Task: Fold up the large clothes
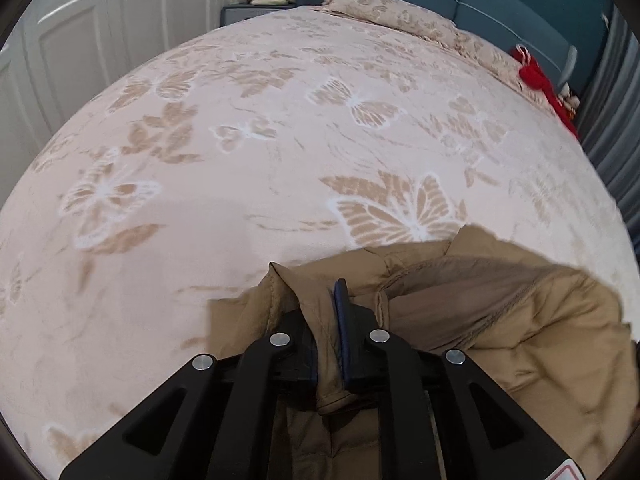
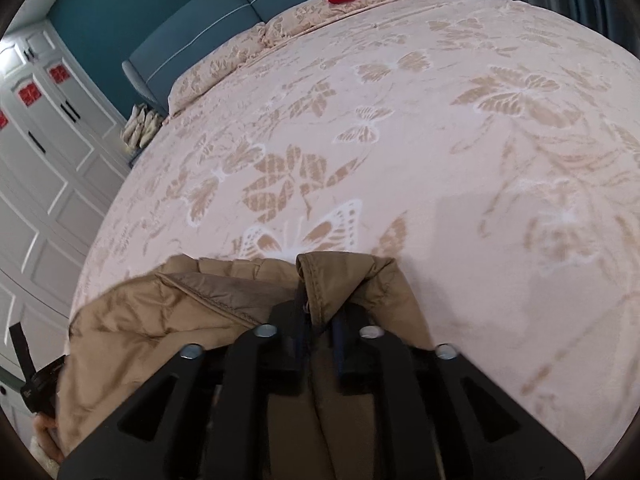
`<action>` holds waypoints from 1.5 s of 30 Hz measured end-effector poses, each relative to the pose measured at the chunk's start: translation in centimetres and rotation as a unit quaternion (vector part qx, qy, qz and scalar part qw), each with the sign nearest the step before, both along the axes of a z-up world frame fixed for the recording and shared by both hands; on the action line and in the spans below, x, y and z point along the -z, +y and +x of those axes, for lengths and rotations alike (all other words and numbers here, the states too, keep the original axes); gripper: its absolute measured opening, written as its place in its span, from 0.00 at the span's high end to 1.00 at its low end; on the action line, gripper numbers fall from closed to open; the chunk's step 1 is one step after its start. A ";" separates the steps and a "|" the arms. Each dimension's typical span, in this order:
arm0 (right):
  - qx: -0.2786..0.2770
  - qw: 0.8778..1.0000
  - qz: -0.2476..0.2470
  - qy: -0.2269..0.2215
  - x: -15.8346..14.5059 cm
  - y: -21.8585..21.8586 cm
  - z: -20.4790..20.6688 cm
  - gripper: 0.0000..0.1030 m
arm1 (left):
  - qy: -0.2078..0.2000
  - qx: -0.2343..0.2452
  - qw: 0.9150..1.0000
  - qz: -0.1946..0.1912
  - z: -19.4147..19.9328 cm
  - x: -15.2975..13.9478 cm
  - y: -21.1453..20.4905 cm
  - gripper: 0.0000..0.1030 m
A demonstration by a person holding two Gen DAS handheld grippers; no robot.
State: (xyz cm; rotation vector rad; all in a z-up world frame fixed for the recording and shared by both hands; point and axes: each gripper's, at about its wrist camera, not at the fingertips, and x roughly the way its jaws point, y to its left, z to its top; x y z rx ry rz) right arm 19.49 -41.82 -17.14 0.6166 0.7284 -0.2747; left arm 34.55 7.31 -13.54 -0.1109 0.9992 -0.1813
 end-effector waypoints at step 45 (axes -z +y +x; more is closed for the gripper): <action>-0.153 0.982 -0.105 0.043 -3.2 17.4 7.7 0.91 | -0.020 0.055 0.991 0.123 -3.0 -1.2 -17.5 0.64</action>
